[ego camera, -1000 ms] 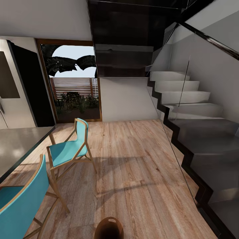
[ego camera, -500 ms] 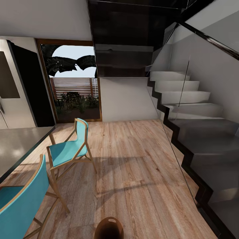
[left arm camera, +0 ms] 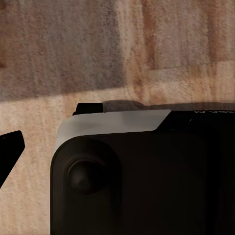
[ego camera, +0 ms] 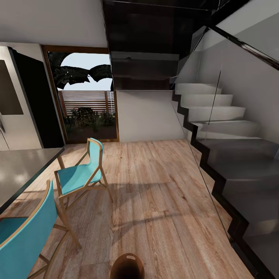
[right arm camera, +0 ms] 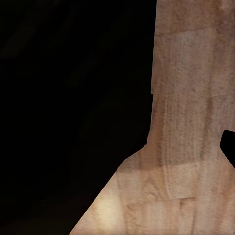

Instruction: Put the three can of soda from the living room inside the tash can in the kitchen.

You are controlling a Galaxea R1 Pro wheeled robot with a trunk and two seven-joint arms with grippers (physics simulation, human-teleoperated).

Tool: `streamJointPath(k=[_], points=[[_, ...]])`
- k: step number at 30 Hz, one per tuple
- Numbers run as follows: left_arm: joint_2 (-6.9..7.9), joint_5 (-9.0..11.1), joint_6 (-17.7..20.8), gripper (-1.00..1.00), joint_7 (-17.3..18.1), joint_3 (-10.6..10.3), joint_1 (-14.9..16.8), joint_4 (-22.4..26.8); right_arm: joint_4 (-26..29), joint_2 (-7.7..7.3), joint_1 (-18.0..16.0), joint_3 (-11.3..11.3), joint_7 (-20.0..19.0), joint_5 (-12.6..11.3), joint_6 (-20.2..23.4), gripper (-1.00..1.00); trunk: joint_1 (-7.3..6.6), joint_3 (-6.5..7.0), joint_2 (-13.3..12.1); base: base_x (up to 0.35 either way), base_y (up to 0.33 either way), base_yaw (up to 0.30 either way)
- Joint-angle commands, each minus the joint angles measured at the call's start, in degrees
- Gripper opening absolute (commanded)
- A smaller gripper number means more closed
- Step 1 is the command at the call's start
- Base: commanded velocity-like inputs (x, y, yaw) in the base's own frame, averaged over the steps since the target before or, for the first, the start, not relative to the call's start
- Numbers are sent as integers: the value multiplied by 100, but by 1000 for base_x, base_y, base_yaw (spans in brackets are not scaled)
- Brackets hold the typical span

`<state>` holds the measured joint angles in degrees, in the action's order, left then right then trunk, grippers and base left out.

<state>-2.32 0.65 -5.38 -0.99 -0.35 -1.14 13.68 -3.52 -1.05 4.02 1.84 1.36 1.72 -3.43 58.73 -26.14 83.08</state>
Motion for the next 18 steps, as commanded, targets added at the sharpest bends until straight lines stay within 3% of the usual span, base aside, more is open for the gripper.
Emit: streamJointPath(k=[1, 18], points=[[0, 0, 0, 100, 0, 0, 0, 0, 0, 0, 0, 0, 0, 0, 0, 100, 0, 0, 0, 0, 0, 0], [0, 0, 0, 100, 0, 0, 0, 0, 0, 0, 0, 0, 0, 0, 0, 100, 0, 0, 0, 0, 0, 0]])
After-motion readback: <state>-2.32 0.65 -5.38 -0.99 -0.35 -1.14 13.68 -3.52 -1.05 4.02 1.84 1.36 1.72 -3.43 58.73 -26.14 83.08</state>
